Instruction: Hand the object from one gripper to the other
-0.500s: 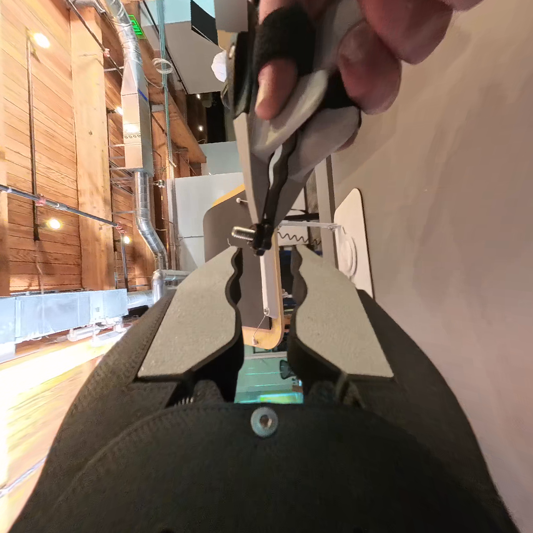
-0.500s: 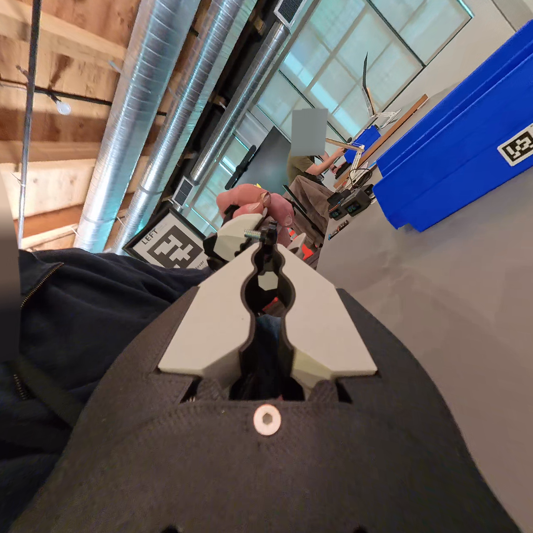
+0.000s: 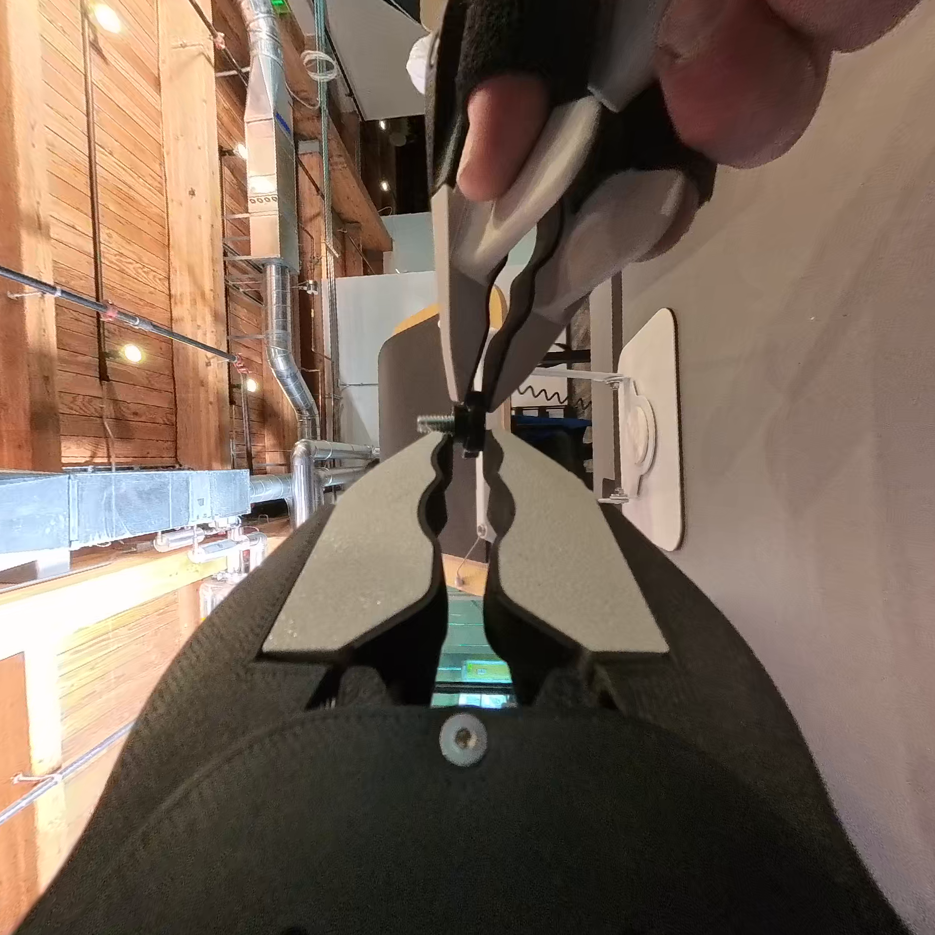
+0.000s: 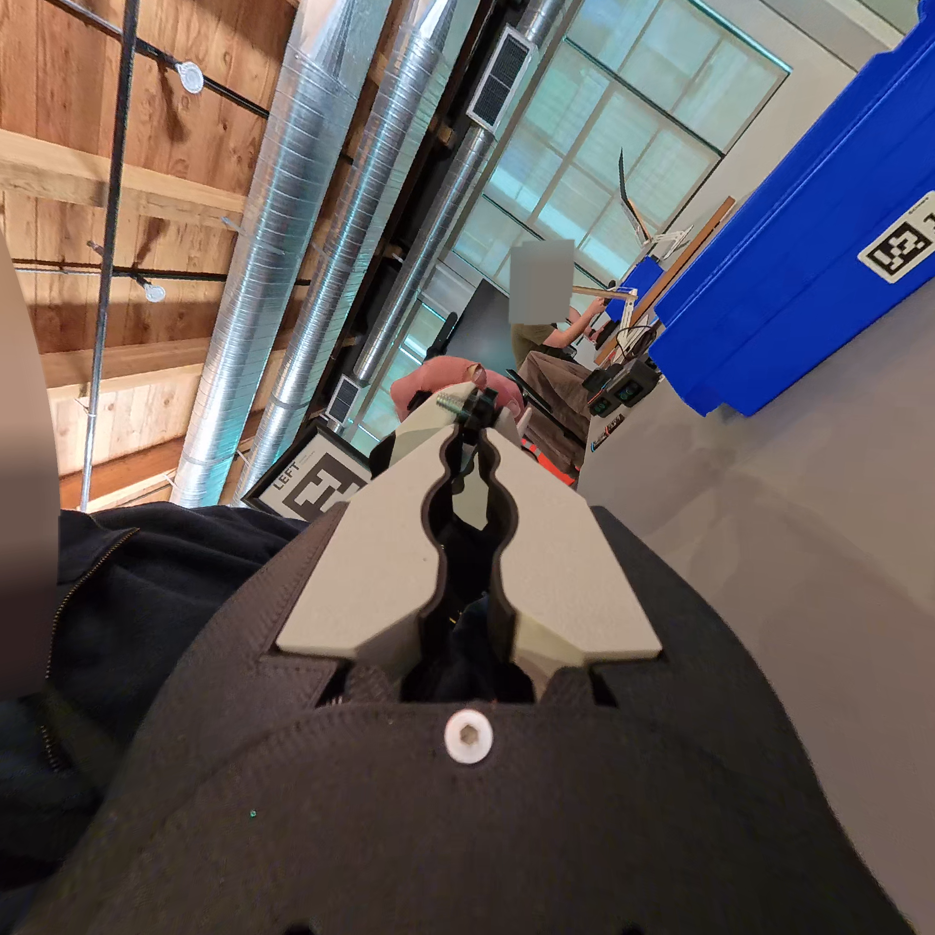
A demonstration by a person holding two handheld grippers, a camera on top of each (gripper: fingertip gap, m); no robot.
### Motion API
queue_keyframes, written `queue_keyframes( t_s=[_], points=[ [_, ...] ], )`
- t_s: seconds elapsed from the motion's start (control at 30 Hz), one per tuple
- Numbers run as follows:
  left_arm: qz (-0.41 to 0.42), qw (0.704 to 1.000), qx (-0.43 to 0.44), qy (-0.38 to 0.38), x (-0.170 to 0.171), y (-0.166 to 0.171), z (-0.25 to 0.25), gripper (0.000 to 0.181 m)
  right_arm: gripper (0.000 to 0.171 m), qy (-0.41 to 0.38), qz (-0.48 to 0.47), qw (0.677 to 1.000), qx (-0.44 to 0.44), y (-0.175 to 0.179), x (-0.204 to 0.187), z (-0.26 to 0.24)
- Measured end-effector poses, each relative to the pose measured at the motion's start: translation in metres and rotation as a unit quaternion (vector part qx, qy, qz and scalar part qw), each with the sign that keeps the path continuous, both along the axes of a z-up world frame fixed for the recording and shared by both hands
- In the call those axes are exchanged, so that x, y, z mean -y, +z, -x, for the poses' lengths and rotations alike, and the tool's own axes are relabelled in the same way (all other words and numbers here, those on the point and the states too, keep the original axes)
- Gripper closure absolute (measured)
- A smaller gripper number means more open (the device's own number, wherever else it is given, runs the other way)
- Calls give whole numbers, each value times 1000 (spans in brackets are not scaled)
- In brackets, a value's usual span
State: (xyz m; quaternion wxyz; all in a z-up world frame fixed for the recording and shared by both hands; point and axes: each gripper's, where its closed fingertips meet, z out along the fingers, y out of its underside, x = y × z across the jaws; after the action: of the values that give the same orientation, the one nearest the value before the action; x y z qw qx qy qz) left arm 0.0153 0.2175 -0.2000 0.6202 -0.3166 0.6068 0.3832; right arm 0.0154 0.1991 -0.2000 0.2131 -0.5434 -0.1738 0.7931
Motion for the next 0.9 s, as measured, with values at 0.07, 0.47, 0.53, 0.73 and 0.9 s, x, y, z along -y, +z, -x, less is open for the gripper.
queue_keyframes(
  t_s=[0.07, 0.47, 0.53, 0.73, 0.9],
  points=[
    [21, 1000, 7, 3, -2, -1, 2, 170, 162, -6, -13, 1000, 3, -1, 0, 0],
    [422, 892, 160, -17, 0, -21, 7, 170, 151, -115, -460, 865, 162, 3, -2, -9],
    [461, 870, 175, -28, 2, -23, 5, 170, 153, -133, -548, 803, 194, 2, -4, -8],
    [545, 813, 197, -58, 12, -24, -3, 171, 158, -110, -668, 702, 221, -3, 1, -6],
    [589, 779, 193, -91, 23, -22, -7, 171, 143, -77, -678, 705, 193, 5, 7, -6]
  ],
)
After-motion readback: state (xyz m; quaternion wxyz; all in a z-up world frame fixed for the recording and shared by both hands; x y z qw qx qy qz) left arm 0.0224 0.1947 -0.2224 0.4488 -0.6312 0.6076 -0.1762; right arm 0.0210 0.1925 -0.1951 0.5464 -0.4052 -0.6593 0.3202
